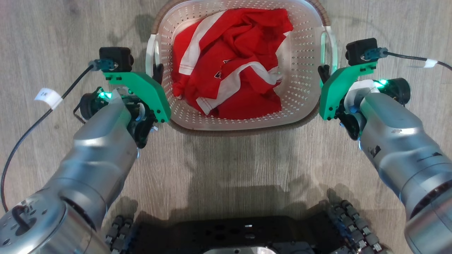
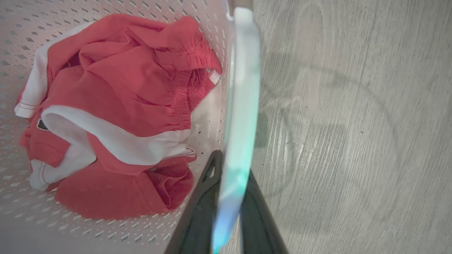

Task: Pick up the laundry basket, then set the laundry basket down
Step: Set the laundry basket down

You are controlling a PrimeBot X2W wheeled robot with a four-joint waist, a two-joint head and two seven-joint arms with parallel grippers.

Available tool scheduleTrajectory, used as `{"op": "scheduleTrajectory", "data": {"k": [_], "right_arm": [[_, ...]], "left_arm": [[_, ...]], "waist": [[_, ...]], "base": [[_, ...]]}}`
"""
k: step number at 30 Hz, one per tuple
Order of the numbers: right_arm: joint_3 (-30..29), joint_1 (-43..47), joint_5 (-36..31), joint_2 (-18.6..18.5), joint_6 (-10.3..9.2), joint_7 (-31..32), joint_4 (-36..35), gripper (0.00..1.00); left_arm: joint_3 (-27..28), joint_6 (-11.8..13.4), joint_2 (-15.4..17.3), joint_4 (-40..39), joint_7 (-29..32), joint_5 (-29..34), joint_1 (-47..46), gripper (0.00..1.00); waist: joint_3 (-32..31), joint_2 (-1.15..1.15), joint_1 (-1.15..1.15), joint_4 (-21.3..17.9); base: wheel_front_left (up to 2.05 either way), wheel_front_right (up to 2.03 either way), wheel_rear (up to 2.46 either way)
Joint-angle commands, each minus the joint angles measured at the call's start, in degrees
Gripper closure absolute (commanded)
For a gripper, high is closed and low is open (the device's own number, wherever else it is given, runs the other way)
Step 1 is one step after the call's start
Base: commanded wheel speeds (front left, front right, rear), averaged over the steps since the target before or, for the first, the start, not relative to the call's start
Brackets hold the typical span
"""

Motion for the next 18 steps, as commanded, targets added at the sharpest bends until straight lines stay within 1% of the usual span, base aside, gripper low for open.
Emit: {"op": "scheduleTrajectory", "data": {"k": [1, 9, 18], "right_arm": [[-0.3, 2.6, -0.8, -2.7, -0.69, 0.7, 1.7, 1.0], [-1.7, 2.9, -1.6, -2.3, -0.69, 2.7, 1.7, 1.0], [-2.4, 2.7, -2.6, -1.8, -0.69, 3.1, 1.7, 1.0]], "left_arm": [[1.0, -0.4, 2.9, 0.2, -0.9, -0.1, -1.0, 1.0], [1.0, -0.4, 3.0, 0.1, 1.5, -1.8, -1.1, 1.0], [0.3, -0.4, 3.2, -0.4, 1.8, -2.3, -1.3, 1.0]], "waist": [[0.2, 0.0, 0.0, -0.1], [0.6, 0.0, 0.0, -0.2], [0.8, 0.0, 0.0, 0.1]], "base": [[0.0, 0.0, 0.0], [0.0, 0.0, 0.0], [0.0, 0.0, 0.0]]}}
